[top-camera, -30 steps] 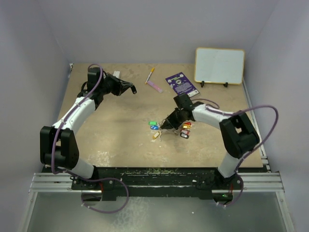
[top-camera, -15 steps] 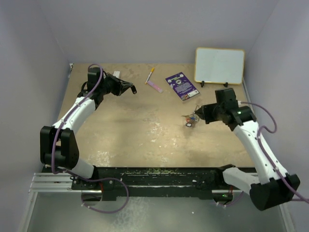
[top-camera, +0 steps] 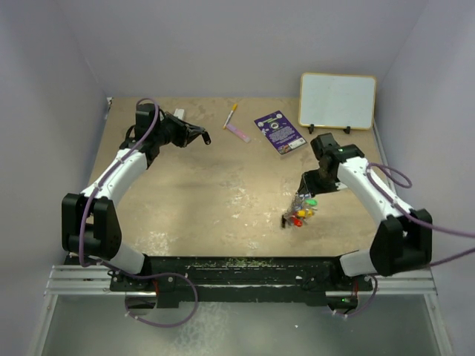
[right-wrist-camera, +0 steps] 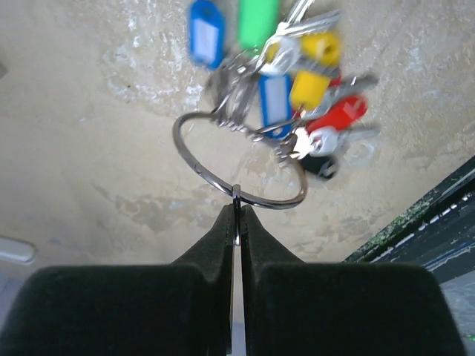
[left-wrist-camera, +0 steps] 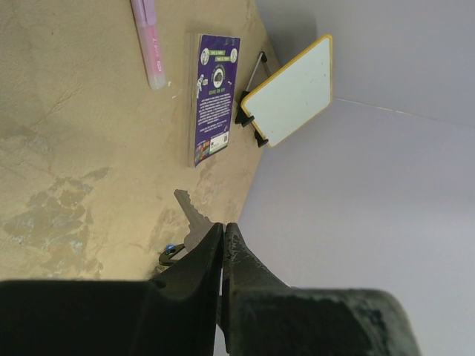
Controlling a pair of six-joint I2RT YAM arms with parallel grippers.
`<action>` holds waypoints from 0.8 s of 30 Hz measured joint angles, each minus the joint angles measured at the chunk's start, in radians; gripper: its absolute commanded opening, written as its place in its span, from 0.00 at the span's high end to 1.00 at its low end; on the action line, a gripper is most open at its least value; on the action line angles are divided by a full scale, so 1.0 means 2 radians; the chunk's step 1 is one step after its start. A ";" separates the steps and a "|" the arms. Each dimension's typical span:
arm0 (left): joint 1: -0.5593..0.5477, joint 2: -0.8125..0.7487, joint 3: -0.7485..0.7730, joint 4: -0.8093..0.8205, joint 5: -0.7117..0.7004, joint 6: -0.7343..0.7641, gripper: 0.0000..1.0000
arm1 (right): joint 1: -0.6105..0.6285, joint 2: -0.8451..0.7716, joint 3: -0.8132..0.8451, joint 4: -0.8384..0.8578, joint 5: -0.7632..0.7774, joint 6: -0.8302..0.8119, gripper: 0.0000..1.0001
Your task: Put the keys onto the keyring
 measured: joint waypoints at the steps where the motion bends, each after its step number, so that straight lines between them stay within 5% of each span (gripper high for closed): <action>1: 0.000 0.000 0.000 0.000 0.000 0.000 0.96 | 0.000 0.020 0.001 0.006 -0.001 -0.003 1.00; 24: 0.000 0.000 0.000 0.000 0.000 -0.002 0.96 | 0.022 0.296 0.168 0.186 -0.092 -0.019 1.00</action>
